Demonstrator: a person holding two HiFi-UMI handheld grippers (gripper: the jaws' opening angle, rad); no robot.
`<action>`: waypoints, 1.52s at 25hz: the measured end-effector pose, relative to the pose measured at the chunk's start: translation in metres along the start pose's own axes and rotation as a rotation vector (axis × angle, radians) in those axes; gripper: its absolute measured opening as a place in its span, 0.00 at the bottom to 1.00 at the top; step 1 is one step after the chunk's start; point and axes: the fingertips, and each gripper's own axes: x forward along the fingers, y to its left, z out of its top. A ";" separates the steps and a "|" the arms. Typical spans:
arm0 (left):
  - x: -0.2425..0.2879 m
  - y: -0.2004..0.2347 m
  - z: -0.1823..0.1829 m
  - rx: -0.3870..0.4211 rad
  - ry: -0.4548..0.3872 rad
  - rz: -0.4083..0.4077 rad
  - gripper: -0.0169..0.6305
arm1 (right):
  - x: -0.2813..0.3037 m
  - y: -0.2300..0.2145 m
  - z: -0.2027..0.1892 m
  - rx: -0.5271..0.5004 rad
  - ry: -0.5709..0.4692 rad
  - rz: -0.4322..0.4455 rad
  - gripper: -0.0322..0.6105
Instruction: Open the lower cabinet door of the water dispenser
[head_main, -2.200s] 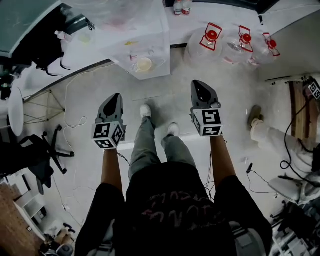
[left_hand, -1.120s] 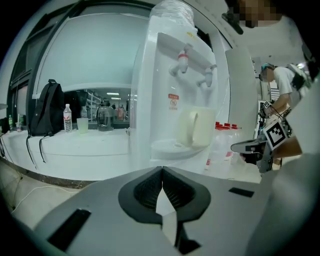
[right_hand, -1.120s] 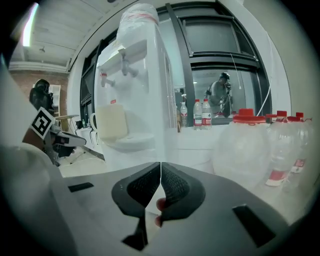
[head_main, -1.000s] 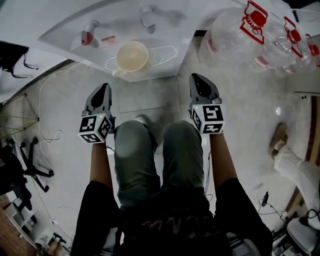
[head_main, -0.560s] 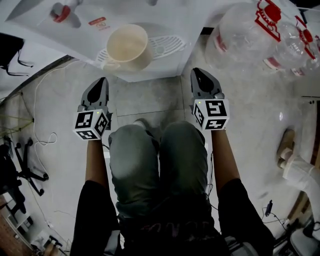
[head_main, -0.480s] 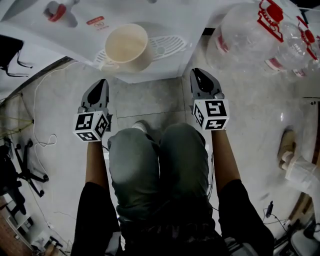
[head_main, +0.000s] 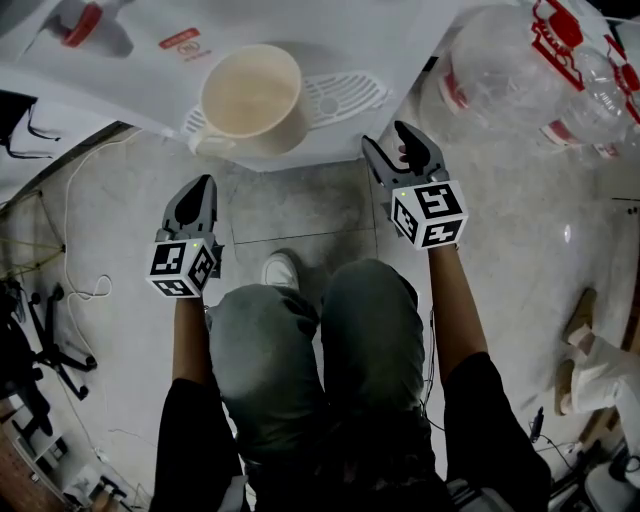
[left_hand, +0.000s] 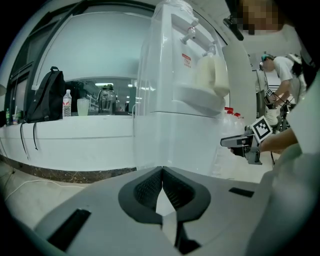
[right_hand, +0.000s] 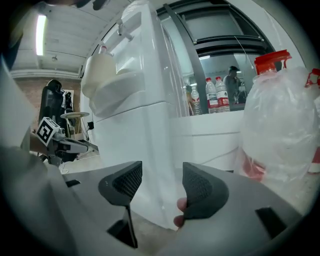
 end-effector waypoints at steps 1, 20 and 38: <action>0.001 0.000 -0.001 0.000 0.001 -0.004 0.05 | 0.004 -0.001 0.001 -0.005 0.002 0.006 0.44; 0.002 -0.006 -0.026 0.014 0.031 -0.087 0.05 | 0.014 0.003 0.001 -0.023 0.024 0.013 0.41; 0.008 -0.021 -0.026 0.032 0.037 -0.127 0.05 | 0.010 0.003 0.001 -0.057 0.023 -0.043 0.38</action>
